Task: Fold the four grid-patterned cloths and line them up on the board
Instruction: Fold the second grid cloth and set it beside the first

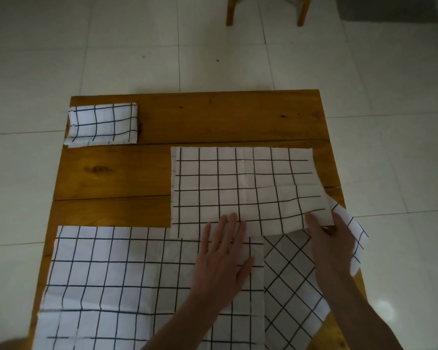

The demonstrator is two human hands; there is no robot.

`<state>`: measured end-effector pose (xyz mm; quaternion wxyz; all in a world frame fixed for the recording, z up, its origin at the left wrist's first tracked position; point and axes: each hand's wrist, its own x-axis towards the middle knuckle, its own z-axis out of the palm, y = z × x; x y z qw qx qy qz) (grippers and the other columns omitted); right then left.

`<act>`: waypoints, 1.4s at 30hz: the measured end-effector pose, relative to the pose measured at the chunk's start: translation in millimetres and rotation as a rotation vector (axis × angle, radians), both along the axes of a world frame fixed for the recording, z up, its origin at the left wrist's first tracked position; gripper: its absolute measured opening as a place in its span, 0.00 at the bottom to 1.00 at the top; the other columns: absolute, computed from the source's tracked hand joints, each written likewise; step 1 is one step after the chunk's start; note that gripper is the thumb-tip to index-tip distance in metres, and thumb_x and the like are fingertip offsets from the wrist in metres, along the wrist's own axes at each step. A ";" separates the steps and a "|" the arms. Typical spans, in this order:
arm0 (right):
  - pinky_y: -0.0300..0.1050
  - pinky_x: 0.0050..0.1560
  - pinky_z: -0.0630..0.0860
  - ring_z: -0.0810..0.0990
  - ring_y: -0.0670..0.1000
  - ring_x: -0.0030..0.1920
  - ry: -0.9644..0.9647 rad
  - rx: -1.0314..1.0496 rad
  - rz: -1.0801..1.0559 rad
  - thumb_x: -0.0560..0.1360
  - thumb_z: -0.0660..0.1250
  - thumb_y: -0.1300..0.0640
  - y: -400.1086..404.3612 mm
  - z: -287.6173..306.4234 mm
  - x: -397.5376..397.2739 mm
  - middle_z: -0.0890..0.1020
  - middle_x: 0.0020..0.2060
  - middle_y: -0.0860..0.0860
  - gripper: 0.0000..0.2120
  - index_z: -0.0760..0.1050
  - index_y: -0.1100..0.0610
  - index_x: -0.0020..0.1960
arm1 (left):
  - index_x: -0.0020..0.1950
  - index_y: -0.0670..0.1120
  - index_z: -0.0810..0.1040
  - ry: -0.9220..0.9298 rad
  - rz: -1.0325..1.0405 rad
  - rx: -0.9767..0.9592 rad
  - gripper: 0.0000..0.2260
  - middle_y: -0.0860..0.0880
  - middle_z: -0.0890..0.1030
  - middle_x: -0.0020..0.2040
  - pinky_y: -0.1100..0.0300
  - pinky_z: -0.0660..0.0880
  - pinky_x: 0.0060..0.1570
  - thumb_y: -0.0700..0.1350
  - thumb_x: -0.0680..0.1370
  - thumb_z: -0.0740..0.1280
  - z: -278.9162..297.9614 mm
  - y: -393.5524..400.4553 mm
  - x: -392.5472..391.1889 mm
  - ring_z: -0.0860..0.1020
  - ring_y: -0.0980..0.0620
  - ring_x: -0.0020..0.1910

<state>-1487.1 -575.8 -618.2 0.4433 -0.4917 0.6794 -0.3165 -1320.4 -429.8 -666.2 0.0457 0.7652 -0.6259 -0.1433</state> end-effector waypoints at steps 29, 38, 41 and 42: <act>0.47 0.46 0.80 0.75 0.49 0.50 0.412 -0.405 1.065 0.82 0.66 0.57 76.7 -23.6 163.5 0.74 0.53 0.49 0.24 0.68 0.54 0.77 | 0.82 0.42 0.58 0.066 0.349 -0.199 0.32 0.44 0.67 0.80 0.49 0.63 0.77 0.58 0.83 0.59 -9.1 50.4 78.2 0.67 0.46 0.78; 0.48 0.59 0.76 0.74 0.52 0.57 0.447 -0.314 1.172 0.77 0.71 0.48 75.9 -39.0 167.6 0.75 0.58 0.51 0.33 0.65 0.54 0.79 | 0.84 0.47 0.56 0.051 0.305 -0.192 0.32 0.43 0.66 0.80 0.41 0.65 0.75 0.53 0.82 0.60 -12.3 57.5 84.3 0.64 0.44 0.79; 0.49 0.63 0.72 0.72 0.51 0.60 0.489 -0.288 1.252 0.77 0.65 0.42 71.6 -39.0 163.4 0.73 0.60 0.50 0.36 0.61 0.53 0.81 | 0.83 0.46 0.61 0.032 0.302 -0.176 0.31 0.40 0.64 0.81 0.39 0.66 0.74 0.53 0.81 0.61 -14.5 59.8 85.9 0.63 0.41 0.79; 0.49 0.63 0.72 0.71 0.51 0.60 0.508 -0.295 1.274 0.77 0.62 0.39 68.8 -36.3 162.0 0.73 0.60 0.48 0.36 0.61 0.52 0.81 | 0.83 0.45 0.62 0.023 0.302 -0.169 0.31 0.40 0.63 0.81 0.39 0.65 0.75 0.53 0.81 0.61 -15.0 60.2 86.2 0.63 0.40 0.79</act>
